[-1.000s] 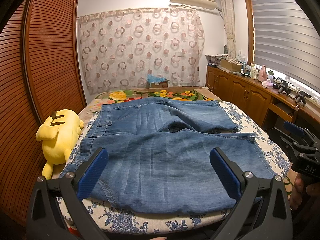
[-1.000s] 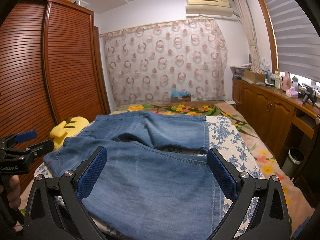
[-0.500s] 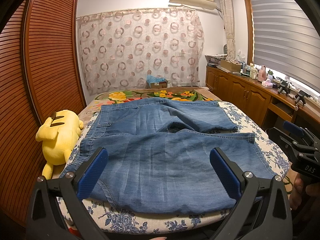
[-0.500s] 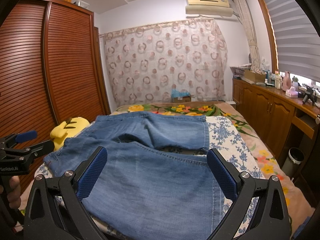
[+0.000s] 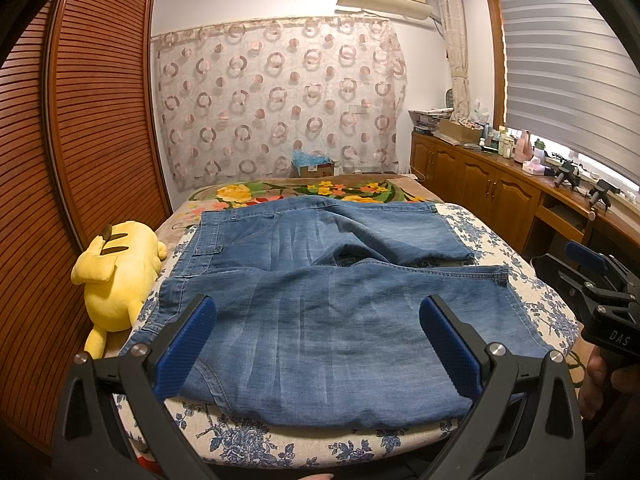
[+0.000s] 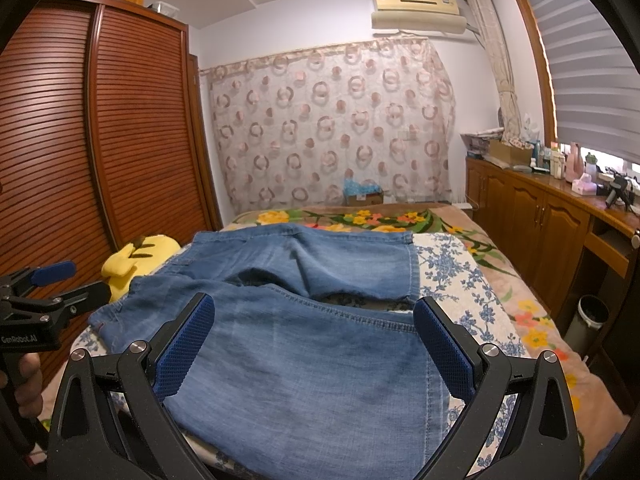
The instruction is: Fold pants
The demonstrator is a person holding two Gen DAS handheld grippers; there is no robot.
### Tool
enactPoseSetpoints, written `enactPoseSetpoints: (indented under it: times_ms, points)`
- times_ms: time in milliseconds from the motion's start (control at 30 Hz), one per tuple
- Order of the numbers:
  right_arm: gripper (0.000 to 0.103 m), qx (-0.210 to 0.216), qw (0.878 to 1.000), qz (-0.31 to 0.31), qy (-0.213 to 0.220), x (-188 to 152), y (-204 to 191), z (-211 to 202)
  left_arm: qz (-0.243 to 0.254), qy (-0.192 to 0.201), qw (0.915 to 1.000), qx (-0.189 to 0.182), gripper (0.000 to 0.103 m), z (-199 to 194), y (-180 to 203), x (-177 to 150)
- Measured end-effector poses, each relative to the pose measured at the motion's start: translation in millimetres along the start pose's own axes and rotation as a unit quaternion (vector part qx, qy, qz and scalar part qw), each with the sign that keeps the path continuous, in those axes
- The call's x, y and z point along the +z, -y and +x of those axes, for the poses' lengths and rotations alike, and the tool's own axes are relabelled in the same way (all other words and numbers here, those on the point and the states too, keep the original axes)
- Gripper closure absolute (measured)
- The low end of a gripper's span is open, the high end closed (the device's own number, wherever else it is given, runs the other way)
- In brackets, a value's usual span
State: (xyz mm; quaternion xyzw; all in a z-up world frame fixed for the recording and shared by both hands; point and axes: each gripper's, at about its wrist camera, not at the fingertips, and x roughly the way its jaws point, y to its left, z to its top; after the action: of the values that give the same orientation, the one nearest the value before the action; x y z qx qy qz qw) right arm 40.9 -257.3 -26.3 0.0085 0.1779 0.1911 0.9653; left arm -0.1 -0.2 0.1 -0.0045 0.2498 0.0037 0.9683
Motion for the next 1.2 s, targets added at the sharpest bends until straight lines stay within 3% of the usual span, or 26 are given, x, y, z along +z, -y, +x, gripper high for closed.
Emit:
enactPoseSetpoints:
  times_ms: [733, 1200]
  points:
    - [0.001, 0.001, 1.0, 0.001, 0.0, -1, 0, 1, 0.0, -0.001, 1.0, -0.003, 0.0, 1, -1, 0]
    - [0.001, 0.004, 0.999, -0.001, -0.034, -16, 7, 18, -0.003, -0.06, 0.9981, -0.009, 0.0, 31, -12, -18]
